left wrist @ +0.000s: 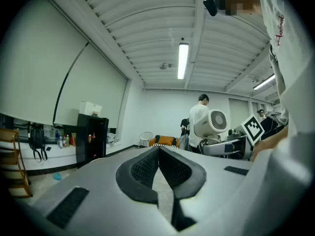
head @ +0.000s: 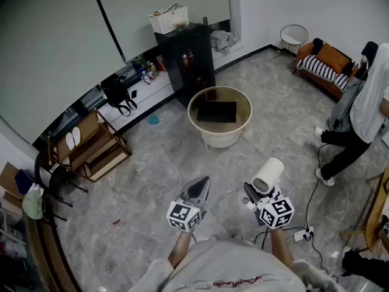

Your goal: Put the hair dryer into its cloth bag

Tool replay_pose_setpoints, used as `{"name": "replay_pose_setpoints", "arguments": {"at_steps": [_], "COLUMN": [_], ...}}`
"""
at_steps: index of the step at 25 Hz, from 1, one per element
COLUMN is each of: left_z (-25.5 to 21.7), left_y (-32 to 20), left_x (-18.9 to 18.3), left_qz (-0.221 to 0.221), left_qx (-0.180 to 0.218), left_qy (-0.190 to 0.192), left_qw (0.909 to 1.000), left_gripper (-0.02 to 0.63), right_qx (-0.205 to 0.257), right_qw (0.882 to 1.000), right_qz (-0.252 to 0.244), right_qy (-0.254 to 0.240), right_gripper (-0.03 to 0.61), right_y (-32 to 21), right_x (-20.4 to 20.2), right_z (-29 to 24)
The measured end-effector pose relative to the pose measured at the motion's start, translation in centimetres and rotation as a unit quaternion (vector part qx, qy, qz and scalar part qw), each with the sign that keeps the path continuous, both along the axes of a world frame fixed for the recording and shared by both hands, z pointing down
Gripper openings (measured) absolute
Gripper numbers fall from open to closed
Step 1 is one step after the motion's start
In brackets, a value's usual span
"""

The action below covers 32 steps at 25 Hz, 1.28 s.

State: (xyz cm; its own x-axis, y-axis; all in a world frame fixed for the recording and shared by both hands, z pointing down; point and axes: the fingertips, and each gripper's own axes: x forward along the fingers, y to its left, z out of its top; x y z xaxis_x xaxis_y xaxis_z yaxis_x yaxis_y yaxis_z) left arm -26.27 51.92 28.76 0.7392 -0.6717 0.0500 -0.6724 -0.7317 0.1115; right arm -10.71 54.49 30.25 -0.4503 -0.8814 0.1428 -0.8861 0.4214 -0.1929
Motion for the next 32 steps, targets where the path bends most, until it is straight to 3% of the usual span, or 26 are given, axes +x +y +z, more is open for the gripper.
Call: {"name": "replay_pose_setpoints", "arguments": {"at_steps": [17, 32], "left_z": [0.4, 0.6], "left_y": [0.3, 1.3], "left_x": [1.8, 7.7], "left_qz": [-0.008, -0.009], "left_qx": [-0.009, -0.007], "left_qy": [-0.004, -0.017], "left_qw": [0.9999, 0.9998], "left_gripper": [0.031, 0.031], "right_qx": [-0.005, -0.002], "right_qw": [1.000, 0.999], "right_qz": [-0.023, -0.036], "right_qy": [-0.005, -0.012], "right_gripper": [0.282, 0.283], "right_y": [-0.1, 0.6], "right_x": [1.1, 6.6], "right_z": [0.0, -0.2]}}
